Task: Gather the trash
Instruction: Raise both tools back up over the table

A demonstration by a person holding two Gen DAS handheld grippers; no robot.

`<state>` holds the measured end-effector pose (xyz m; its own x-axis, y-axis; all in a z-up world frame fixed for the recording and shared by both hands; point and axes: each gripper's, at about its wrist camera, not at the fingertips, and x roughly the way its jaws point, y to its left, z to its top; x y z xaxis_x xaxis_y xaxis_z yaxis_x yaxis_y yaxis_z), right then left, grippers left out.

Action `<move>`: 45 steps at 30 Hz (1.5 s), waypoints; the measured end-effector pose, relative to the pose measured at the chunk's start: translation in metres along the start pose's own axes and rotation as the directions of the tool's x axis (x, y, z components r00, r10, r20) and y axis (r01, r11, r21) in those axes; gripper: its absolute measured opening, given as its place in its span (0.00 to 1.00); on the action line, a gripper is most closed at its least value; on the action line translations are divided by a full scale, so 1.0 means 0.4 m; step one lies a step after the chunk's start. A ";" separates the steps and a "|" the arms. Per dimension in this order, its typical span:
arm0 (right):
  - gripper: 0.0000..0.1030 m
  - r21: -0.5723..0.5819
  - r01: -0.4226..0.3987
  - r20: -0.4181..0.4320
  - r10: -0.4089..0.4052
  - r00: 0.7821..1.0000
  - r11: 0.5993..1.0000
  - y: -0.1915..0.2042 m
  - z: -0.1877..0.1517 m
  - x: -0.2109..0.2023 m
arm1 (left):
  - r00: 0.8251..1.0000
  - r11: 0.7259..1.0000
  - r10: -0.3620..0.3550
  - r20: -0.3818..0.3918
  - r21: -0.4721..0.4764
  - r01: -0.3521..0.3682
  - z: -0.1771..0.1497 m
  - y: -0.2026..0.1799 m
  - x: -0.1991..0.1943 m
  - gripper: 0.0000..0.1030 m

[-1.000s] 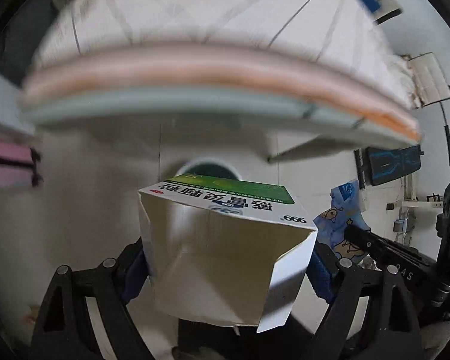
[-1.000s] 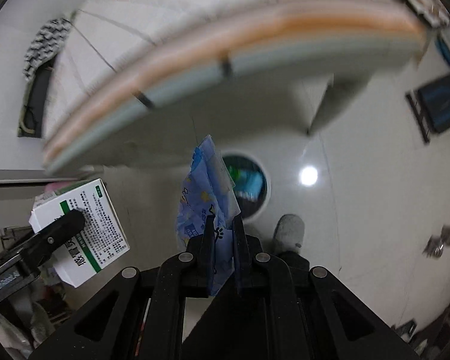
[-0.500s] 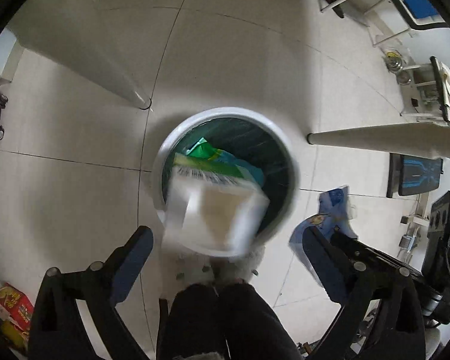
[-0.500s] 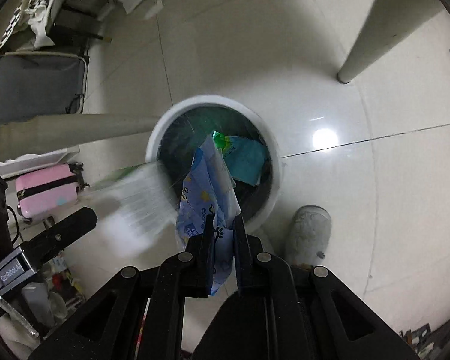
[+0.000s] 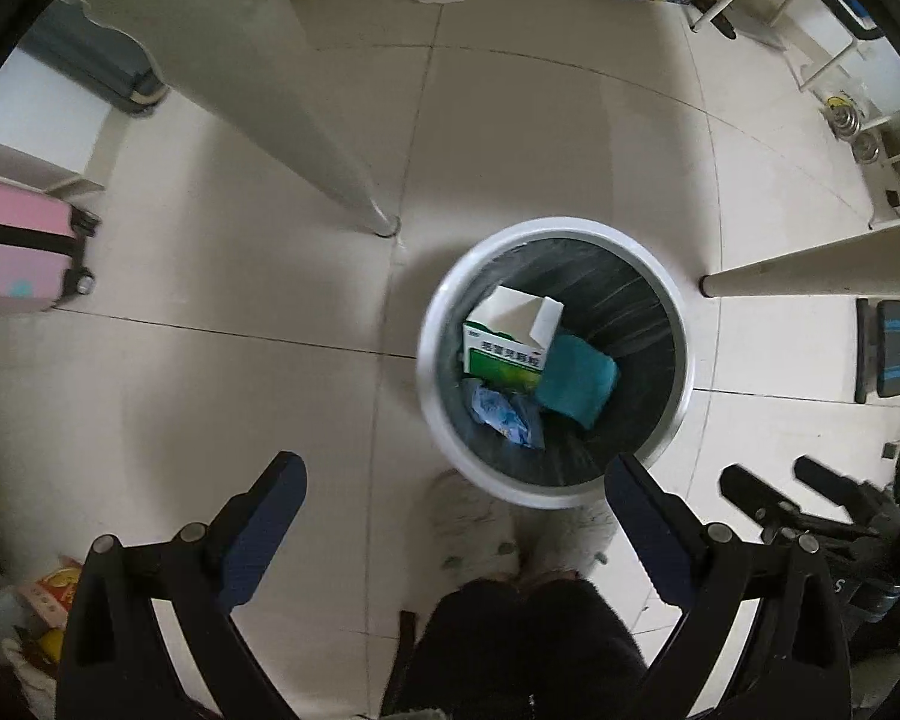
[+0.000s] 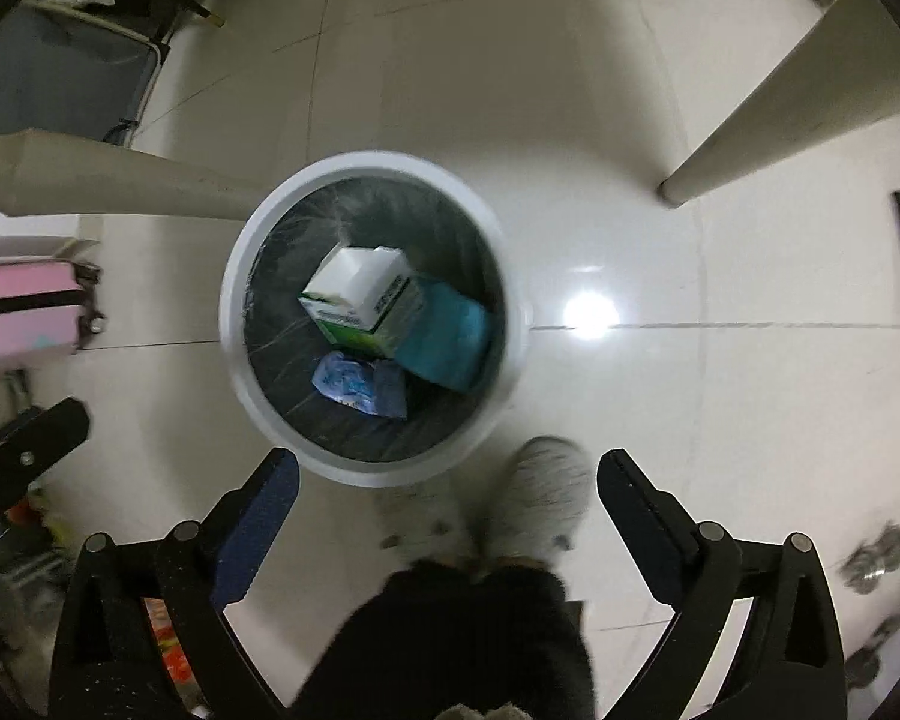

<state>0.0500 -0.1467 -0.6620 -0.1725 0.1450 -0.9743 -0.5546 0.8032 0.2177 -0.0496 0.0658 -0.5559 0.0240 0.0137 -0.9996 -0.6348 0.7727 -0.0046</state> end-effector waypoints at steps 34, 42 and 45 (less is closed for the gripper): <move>0.98 -0.059 0.052 0.158 -0.042 0.986 0.997 0.169 -0.212 -0.914 | 0.992 0.998 -0.031 0.123 0.066 0.023 -0.142 -0.031 -0.720 0.99; 0.98 0.007 -0.059 0.266 0.055 0.962 0.998 0.205 -0.179 -1.183 | 0.955 0.997 -0.049 0.293 0.069 0.030 -0.066 -0.031 -0.939 0.99; 0.98 0.021 -0.086 0.312 0.075 0.947 0.996 0.214 -0.112 -1.259 | 0.931 0.998 -0.034 0.362 0.066 0.011 0.012 -0.046 -1.004 0.99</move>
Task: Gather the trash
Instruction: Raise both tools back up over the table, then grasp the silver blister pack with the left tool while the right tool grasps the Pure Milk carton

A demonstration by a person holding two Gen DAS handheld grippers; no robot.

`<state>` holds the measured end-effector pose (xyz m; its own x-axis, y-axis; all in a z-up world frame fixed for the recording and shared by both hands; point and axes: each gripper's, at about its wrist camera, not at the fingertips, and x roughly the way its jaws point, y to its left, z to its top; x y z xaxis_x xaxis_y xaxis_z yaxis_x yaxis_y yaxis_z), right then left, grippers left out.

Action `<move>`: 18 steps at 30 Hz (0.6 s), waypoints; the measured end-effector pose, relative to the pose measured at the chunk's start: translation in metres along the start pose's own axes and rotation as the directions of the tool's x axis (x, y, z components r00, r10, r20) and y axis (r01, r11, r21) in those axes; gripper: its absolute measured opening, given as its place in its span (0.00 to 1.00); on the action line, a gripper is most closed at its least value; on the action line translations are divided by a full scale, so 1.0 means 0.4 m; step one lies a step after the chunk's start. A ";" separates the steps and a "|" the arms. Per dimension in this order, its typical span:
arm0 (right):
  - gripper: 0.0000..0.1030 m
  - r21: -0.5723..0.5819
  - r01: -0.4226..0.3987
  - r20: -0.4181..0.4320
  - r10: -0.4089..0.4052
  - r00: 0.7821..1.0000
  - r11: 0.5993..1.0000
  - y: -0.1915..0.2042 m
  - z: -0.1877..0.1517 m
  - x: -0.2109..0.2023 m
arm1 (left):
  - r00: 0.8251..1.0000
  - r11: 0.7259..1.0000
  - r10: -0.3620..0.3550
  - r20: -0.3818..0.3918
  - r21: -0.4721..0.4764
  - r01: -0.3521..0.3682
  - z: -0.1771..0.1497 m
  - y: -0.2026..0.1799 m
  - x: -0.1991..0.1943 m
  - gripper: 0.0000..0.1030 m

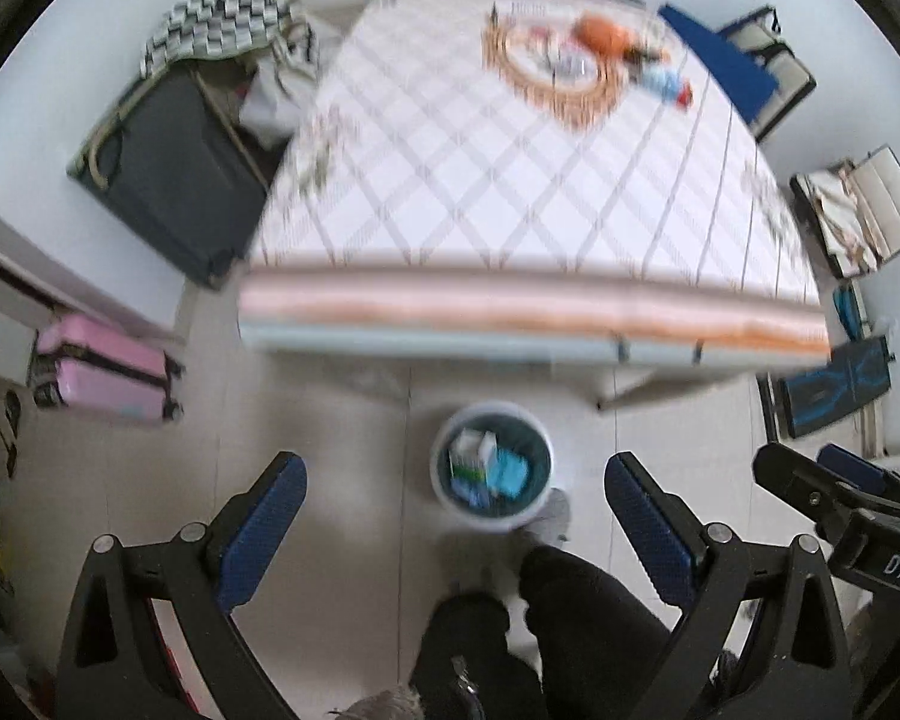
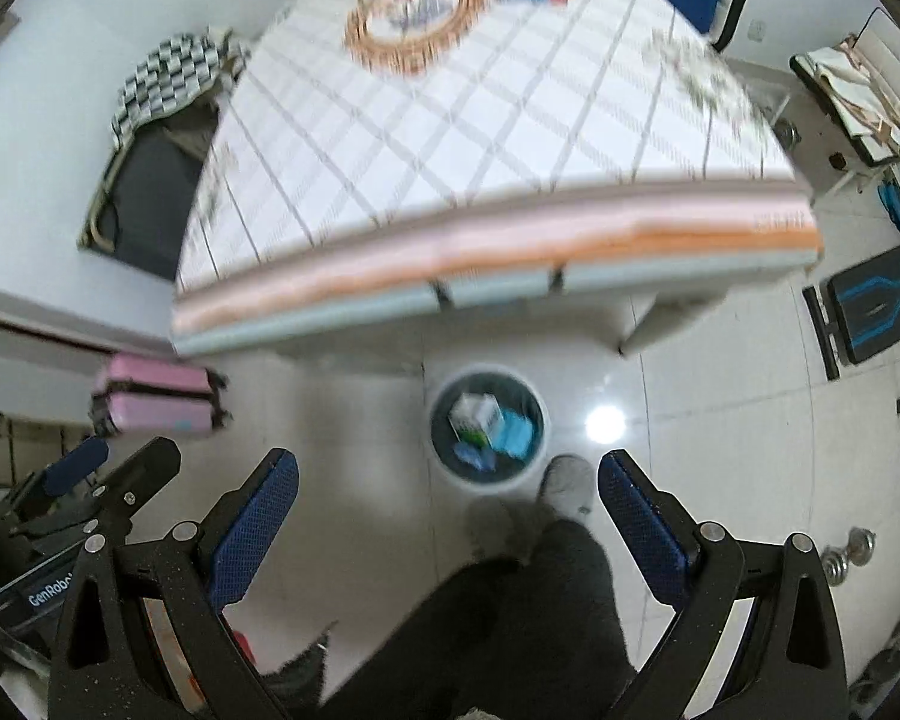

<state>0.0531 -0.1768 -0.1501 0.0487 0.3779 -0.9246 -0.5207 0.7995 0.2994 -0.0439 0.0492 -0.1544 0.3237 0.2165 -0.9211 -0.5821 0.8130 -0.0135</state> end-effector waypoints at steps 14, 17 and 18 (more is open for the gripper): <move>0.98 0.118 0.033 0.039 -0.038 0.999 0.992 -0.145 0.628 0.064 | 0.995 0.991 0.087 -0.040 -0.103 -0.091 0.485 -0.095 0.184 1.00; 0.98 0.170 0.048 0.037 -0.055 0.998 0.984 -0.199 0.798 0.141 | 0.990 0.981 0.086 -0.115 -0.166 -0.104 0.610 -0.106 0.279 1.00; 0.98 0.187 0.058 0.038 -0.066 0.997 0.981 -0.216 0.870 0.169 | 0.987 0.977 0.079 -0.139 -0.188 -0.104 0.652 -0.110 0.311 1.00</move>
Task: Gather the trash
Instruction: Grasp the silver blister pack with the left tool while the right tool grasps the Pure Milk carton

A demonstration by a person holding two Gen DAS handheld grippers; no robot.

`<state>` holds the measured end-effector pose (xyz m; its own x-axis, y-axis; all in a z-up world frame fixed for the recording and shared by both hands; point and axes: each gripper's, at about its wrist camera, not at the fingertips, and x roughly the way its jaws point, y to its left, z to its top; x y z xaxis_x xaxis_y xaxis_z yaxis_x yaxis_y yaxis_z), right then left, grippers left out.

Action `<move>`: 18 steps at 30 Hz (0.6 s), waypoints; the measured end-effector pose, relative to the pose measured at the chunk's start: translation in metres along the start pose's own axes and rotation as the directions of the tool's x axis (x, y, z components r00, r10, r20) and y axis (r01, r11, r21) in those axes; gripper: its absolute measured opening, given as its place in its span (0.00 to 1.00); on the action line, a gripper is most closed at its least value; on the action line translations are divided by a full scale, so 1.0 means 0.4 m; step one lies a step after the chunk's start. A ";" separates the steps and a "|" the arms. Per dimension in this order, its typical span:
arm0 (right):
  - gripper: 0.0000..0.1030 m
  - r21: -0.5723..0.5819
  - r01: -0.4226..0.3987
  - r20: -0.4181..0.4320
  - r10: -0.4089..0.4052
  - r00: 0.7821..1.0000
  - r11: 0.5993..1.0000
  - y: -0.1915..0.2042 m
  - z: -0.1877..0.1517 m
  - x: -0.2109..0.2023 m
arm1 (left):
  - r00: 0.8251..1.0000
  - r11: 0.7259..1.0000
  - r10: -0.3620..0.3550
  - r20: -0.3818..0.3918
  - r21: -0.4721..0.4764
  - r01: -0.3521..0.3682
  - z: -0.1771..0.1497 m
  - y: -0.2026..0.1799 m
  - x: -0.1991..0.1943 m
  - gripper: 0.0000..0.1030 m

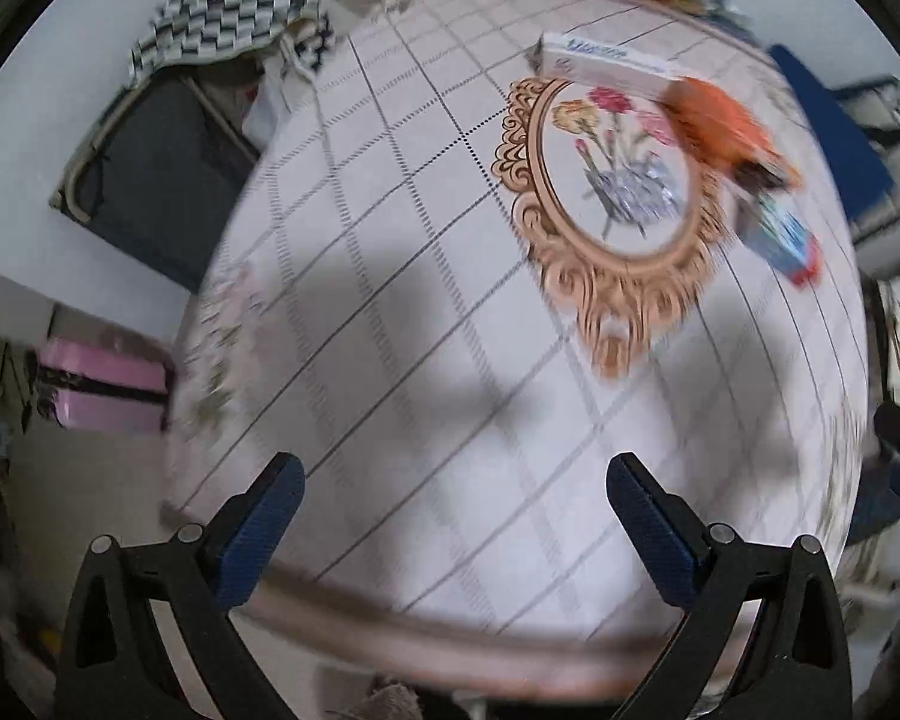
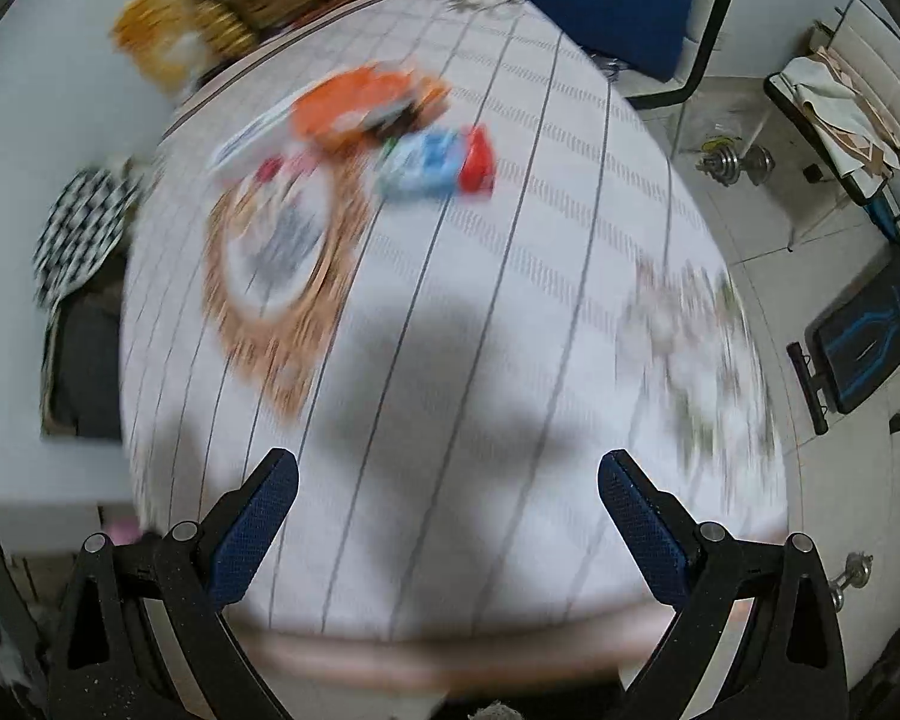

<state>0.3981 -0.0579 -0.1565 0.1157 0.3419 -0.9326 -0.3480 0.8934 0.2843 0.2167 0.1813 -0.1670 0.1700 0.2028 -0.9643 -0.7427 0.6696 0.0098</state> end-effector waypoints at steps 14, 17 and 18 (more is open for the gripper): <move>0.99 0.018 0.100 -0.145 -0.096 0.985 0.995 0.104 0.435 0.424 | 0.977 0.979 -0.071 -0.201 -0.200 0.030 0.344 -0.141 0.247 0.99; 0.91 -0.023 0.118 -0.122 -0.120 0.985 0.993 0.104 0.436 0.418 | 0.962 0.970 -0.147 -0.230 -0.224 0.094 0.365 -0.182 0.275 0.99; 0.91 -0.018 0.123 -0.121 -0.124 0.985 0.992 0.088 0.437 0.413 | 0.956 0.965 -0.171 -0.240 -0.235 0.114 0.371 -0.196 0.283 0.99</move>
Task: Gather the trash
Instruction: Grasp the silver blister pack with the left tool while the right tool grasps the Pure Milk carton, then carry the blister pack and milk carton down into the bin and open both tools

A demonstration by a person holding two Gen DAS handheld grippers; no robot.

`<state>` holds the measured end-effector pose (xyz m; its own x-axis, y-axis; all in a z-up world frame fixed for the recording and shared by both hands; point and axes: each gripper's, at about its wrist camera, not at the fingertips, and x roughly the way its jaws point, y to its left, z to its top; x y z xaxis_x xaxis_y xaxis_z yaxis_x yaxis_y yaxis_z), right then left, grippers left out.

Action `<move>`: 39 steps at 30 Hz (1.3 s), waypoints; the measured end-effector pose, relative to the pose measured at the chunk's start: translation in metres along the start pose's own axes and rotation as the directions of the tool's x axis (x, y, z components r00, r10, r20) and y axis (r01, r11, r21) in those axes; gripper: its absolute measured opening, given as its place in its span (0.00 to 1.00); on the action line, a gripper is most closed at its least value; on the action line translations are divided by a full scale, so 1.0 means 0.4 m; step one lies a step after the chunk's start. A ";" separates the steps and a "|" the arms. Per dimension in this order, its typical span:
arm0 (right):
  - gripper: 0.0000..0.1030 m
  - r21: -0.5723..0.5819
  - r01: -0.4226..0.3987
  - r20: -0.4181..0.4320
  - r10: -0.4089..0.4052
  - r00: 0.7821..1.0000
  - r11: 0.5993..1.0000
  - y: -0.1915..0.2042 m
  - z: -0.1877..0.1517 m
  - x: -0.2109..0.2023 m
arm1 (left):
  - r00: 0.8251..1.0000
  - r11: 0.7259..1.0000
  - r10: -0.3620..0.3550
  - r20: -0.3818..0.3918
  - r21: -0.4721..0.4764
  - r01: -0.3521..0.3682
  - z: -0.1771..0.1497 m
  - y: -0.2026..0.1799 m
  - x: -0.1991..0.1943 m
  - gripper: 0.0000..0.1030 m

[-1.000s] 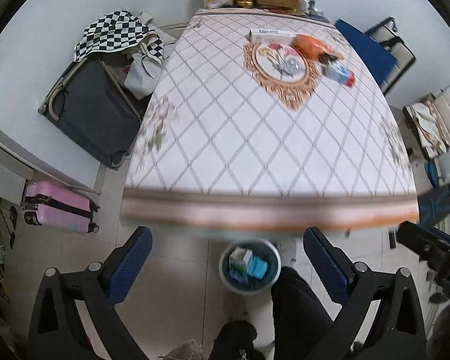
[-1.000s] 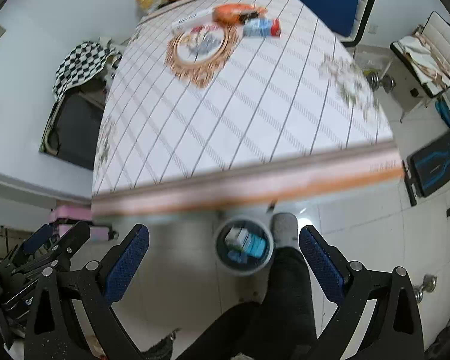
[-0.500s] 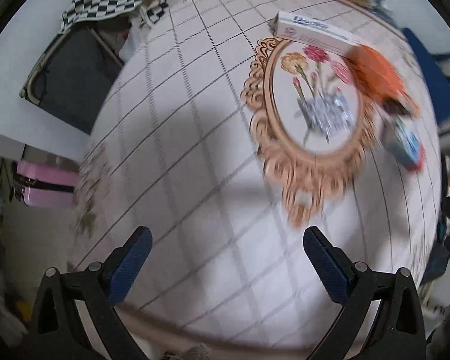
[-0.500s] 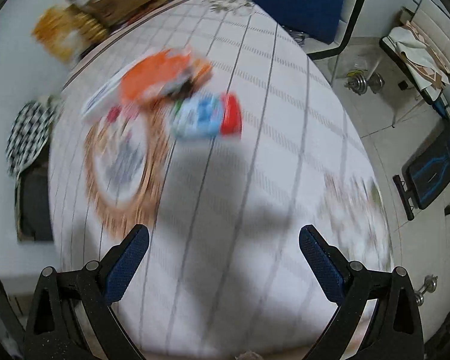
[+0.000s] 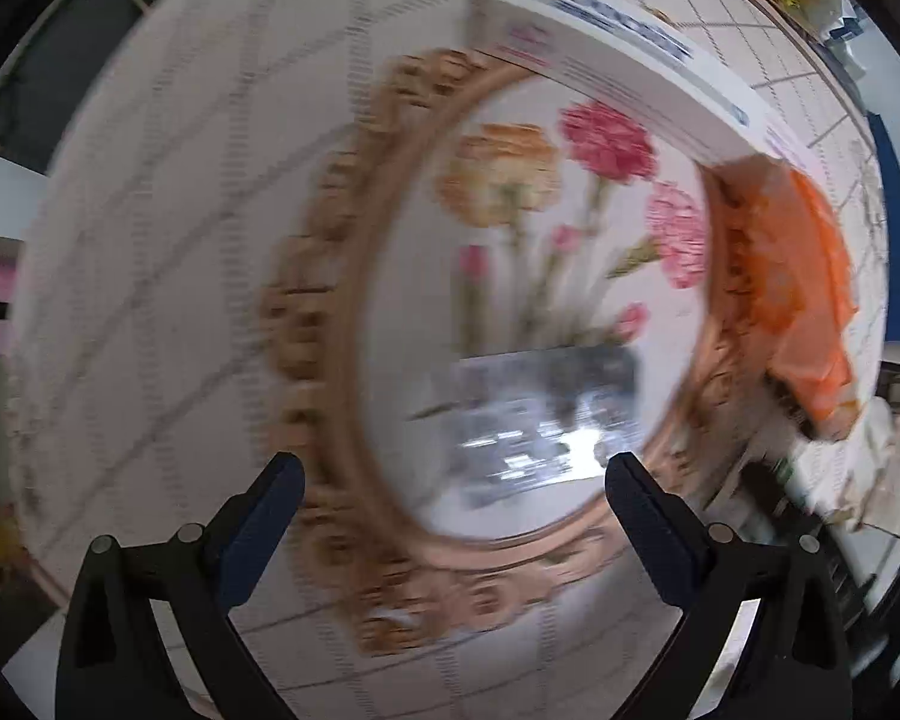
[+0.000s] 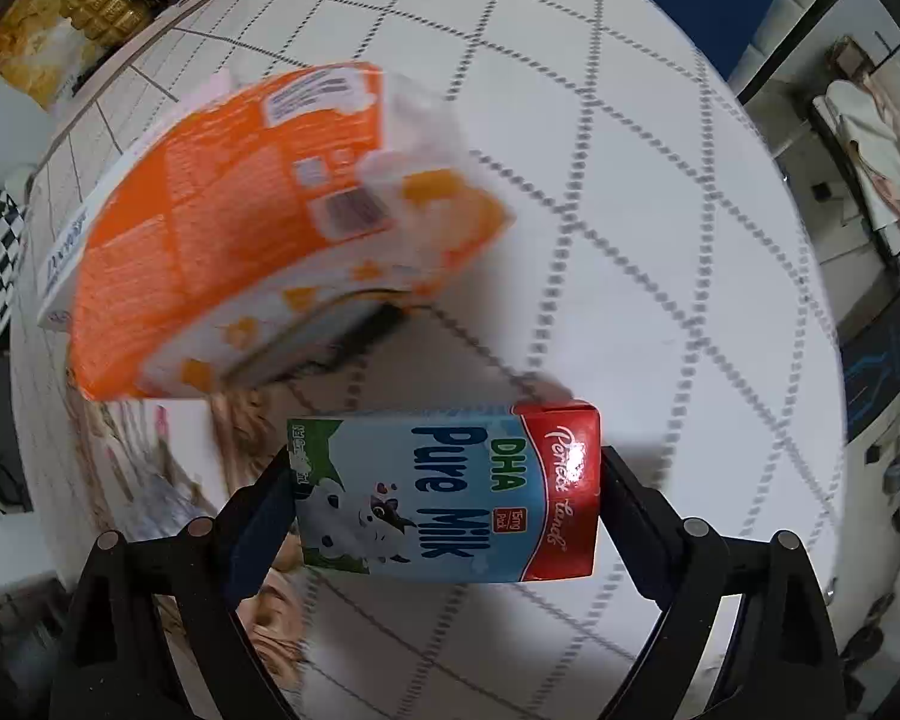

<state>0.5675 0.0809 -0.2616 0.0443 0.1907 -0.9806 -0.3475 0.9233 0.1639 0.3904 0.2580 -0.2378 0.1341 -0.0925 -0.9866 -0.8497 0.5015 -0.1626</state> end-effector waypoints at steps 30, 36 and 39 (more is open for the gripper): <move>0.91 -0.072 -0.070 0.048 0.074 0.996 0.995 -0.126 -0.123 -0.094 | 0.973 0.963 0.054 0.224 0.247 -0.110 -0.302 0.080 -0.136 0.60; 0.91 -0.118 -0.112 0.068 0.120 0.990 0.987 -0.118 -0.275 -0.172 | 0.965 0.955 -0.018 0.261 0.289 -0.061 -0.431 0.174 -0.238 0.60; 0.91 -0.147 -0.127 0.085 0.141 0.986 0.981 -0.108 -0.370 -0.224 | 0.957 0.948 -0.048 0.287 0.316 -0.047 -0.433 0.190 -0.275 0.60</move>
<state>0.4400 -0.0254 -0.1968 0.0743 0.3463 -0.9352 -0.4841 0.8324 0.2697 0.2228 0.1571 -0.1395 0.3156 0.1340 -0.9394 -0.6506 0.7512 -0.1115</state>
